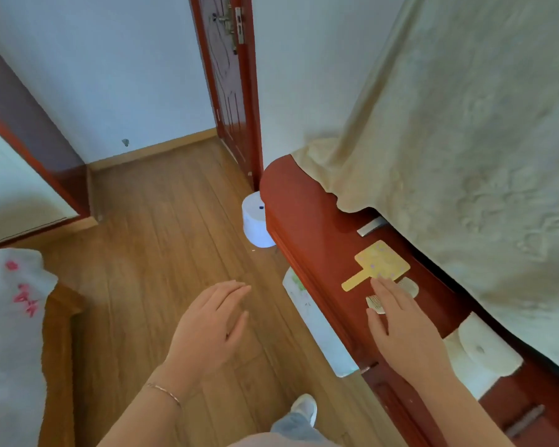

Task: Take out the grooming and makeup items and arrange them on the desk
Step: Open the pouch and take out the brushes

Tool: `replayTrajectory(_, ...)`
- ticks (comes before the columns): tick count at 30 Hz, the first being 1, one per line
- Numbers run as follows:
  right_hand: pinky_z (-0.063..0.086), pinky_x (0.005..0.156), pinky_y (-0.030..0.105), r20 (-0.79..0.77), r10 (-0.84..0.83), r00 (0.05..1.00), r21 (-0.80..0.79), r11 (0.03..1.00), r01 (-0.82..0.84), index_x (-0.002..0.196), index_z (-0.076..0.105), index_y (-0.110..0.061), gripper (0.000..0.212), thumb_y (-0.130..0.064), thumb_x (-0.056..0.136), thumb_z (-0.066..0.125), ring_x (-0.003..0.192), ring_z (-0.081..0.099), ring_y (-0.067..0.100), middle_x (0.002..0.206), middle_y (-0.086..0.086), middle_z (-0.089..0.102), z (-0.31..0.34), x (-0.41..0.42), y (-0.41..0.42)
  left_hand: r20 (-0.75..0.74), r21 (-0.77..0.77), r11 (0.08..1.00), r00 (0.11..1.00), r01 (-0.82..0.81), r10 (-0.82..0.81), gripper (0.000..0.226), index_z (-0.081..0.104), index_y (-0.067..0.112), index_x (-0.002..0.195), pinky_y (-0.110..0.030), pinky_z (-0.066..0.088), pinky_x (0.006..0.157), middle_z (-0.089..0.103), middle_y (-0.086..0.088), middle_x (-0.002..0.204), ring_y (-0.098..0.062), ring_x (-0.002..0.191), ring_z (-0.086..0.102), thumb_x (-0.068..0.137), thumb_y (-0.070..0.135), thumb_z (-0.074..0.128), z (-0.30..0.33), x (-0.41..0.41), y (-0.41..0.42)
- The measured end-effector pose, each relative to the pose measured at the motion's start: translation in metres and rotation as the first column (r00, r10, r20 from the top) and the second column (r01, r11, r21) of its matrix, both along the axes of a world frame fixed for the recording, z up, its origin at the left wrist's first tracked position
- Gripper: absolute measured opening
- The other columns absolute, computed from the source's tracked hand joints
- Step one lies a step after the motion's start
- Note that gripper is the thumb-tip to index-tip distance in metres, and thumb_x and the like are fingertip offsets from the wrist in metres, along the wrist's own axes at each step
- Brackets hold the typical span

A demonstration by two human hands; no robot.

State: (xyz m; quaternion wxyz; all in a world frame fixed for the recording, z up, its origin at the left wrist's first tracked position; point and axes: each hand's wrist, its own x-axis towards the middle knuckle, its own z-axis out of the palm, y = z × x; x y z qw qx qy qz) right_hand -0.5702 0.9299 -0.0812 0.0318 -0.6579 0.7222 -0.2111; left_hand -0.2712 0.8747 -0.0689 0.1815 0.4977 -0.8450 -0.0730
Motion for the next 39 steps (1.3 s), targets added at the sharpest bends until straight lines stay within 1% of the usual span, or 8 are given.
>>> replayTrajectory(5, 0.048, 0.091, 0.039, -0.038, -0.113, 0.993, 0.050, 0.992, 0.115, 0.124, 0.059, -0.006, 0.053, -0.036, 0.085, 0.038, 0.113, 0.061, 0.027, 0.125, 0.010, 0.062, -0.001, -0.021, -0.042, -0.050, -0.029, 0.988, 0.987, 0.151, -0.153, 0.038, 0.064, 0.014, 0.116, -0.022, 0.033, 0.101, 0.064, 0.002, 0.114, -0.011, 0.110, 0.052, 0.087, 0.030, 0.045, -0.002, -0.055, -0.080)
replayTrajectory(8, 0.044, 0.093, 0.045, -0.048, -0.203, 0.978, 0.107, 0.972, 0.207, 0.122, 0.059, -0.004, 0.054, -0.035, 0.083, 0.037, 0.111, 0.062, 0.030, 0.123, 0.013, 0.063, -0.001, -0.032, -0.048, -0.052, -0.011, 0.955, 0.954, 0.295, -0.296, 0.037, 0.064, 0.015, 0.115, -0.022, 0.034, 0.102, 0.064, 0.003, 0.113, -0.010, 0.111, 0.053, 0.089, 0.032, 0.045, -0.011, -0.089, -0.105)
replayTrajectory(12, 0.040, 0.093, 0.035, -0.064, -0.325, 0.943, 0.194, 0.923, 0.331, 0.118, 0.063, -0.007, 0.052, -0.033, 0.081, 0.037, 0.110, 0.063, 0.023, 0.121, 0.008, 0.065, -0.001, -0.038, -0.043, -0.030, 0.069, 0.889, 0.892, 0.453, -0.452, 0.037, 0.064, 0.020, 0.115, -0.026, 0.045, 0.098, 0.065, 0.007, 0.114, -0.010, 0.110, 0.057, 0.086, 0.033, 0.045, -0.020, -0.129, -0.129)
replayTrajectory(16, 0.034, 0.098, 0.036, -0.023, -0.480, 0.877, 0.289, 0.836, 0.466, 0.121, 0.061, -0.009, 0.048, -0.031, 0.082, 0.045, 0.116, 0.059, 0.021, 0.125, 0.003, 0.063, -0.006, -0.038, -0.038, 0.012, 0.149, 0.796, 0.804, 0.587, -0.595, 0.038, 0.064, 0.022, 0.115, -0.019, 0.037, 0.098, 0.064, 0.009, 0.114, -0.007, 0.111, 0.055, 0.084, 0.034, 0.045, -0.030, -0.160, -0.155)
replayTrajectory(23, 0.029, 0.102, 0.035, -0.016, -0.680, 0.733, 0.430, 0.657, 0.619, 0.129, 0.056, -0.013, 0.055, -0.038, 0.086, 0.032, 0.123, 0.053, 0.020, 0.133, 0.001, 0.056, -0.015, -0.011, -0.037, -0.005, 0.217, 0.548, 0.563, 0.807, -0.827, 0.037, 0.064, 0.020, 0.114, -0.020, 0.041, 0.095, 0.064, 0.007, 0.114, -0.008, 0.109, 0.057, 0.085, 0.033, 0.046, -0.046, -0.199, -0.183)
replayTrajectory(28, 0.010, 0.115, 0.024, 0.039, -0.779, 0.625, 0.490, 0.560, 0.668, 0.149, 0.018, -0.024, 0.053, -0.036, 0.099, 0.031, 0.144, 0.010, 0.008, 0.157, -0.010, 0.015, -0.008, 0.000, -0.032, -0.063, 0.222, 0.400, 0.422, 0.889, -0.904, 0.037, 0.064, 0.017, 0.114, -0.025, 0.049, 0.090, 0.064, 0.004, 0.113, -0.011, 0.106, 0.059, 0.085, 0.031, 0.045, -0.046, -0.219, -0.184)
replayTrajectory(31, 0.017, 0.115, 0.026, 0.057, -0.824, 0.564, 0.506, 0.511, 0.695, 0.149, 0.016, -0.026, 0.054, -0.038, 0.099, 0.031, 0.144, 0.009, 0.008, 0.157, -0.010, 0.013, -0.006, 0.007, -0.024, -0.069, 0.236, 0.348, 0.373, 0.907, -0.925, 0.038, 0.064, 0.019, 0.115, -0.021, 0.046, 0.090, 0.064, 0.006, 0.113, -0.009, 0.105, 0.059, 0.086, 0.033, 0.044, -0.042, -0.228, -0.177)
replayTrajectory(39, 0.013, 0.114, 0.024, 0.030, -0.839, 0.544, 0.455, 0.496, 0.739, 0.148, 0.022, -0.021, 0.054, -0.033, 0.098, 0.036, 0.144, 0.015, 0.013, 0.156, -0.005, 0.021, -0.008, -0.008, 0.008, -0.140, 0.260, 0.269, 0.312, 0.927, -0.940, 0.038, 0.062, 0.019, 0.115, -0.019, 0.048, 0.086, 0.063, 0.005, 0.113, -0.009, 0.106, 0.058, 0.085, 0.032, 0.043, -0.042, -0.248, -0.135)
